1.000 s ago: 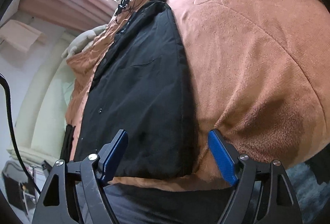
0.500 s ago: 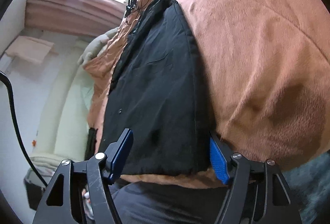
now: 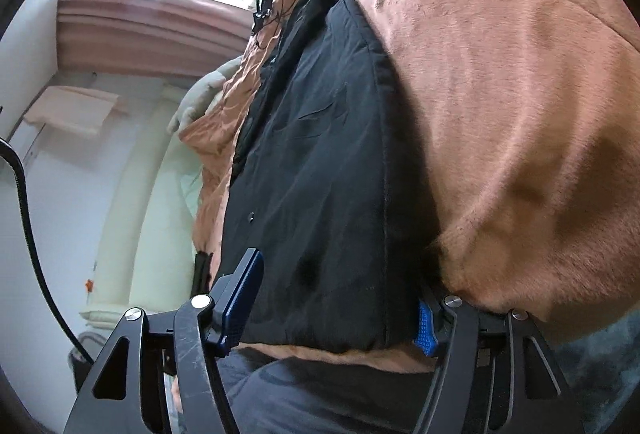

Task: Fold large clothes
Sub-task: 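Close both tools on the edge of the folded black shirt, then lift the folded black shirt with both tools and carry it across the bed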

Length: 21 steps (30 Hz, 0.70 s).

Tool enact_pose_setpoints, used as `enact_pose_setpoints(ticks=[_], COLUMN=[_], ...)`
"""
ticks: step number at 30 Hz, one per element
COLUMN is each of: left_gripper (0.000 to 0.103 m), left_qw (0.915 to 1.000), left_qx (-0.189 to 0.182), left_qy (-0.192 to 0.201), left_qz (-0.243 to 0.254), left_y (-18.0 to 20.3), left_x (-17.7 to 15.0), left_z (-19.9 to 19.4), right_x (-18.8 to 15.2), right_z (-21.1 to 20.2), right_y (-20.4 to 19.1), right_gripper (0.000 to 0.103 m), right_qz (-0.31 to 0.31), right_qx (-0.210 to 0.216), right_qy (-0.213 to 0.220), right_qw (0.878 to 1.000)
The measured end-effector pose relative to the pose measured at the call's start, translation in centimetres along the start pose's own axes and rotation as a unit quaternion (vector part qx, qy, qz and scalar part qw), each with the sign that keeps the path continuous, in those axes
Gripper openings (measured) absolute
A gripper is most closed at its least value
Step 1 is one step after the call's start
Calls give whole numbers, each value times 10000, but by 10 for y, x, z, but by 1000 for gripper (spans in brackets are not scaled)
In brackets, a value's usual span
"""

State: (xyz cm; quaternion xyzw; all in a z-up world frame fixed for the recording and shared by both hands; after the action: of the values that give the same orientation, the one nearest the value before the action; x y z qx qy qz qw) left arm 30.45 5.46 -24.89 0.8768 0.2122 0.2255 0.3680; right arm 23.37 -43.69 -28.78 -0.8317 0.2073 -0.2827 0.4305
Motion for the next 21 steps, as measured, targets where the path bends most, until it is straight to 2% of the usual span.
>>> enact_pose_setpoints(ticks=[2,3,4,5,6,7,8,13,21], left_gripper=[42,37,27,24,19,12,10,6,5], left_qw=[10000,9999,9999,9998,9998,9998,9998,9990,9957], left_qx=[45,94,158,188,133,30,-21,-32,-482], left_qy=[30,42,55,58,64,101,145,406,724], left_qz=[10,-3,-34,-76,-145,-180,-133,206,328], left_y=[2,2,0,-1,-1,0,4,31,68], left_x=[2,3,4,5,5,6,5,4,5], left_z=[2,1,0,0,-2,-7,-11,-31,-87], right_x=[3,5,6,7,7,7,8,12,22], right_z=[2,4,6,8,9,10,8,-6,-47], right_y=[-1,-2,-3,-3,0,3,4,-15,-68], right_gripper=[66,63,47,25,16,13,10,6,6], right_qz=[30,25,12,23,101,197,269,54,-306], right_qx=[-18,-42,-105,-178,-224,-251,-230,-115,165], right_qy=[45,67,95,117,127,155,220,495,913], right_qw=[10000,10000,9999,9998,9996,9994,9991,9987,9952])
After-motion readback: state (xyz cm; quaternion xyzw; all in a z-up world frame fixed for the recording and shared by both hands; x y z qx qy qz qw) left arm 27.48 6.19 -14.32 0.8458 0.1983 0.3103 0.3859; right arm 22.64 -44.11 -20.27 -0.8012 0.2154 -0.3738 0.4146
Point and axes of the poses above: each gripper's, at about its wrist camera, not at the fingertips, and z roughly the way its jaws point, y to its right, x to its top, the point moved 8 cm from there along z, roughly the way its jaws point, and after that the axes turned 4 degrees about -z, right-handed, at the moved point
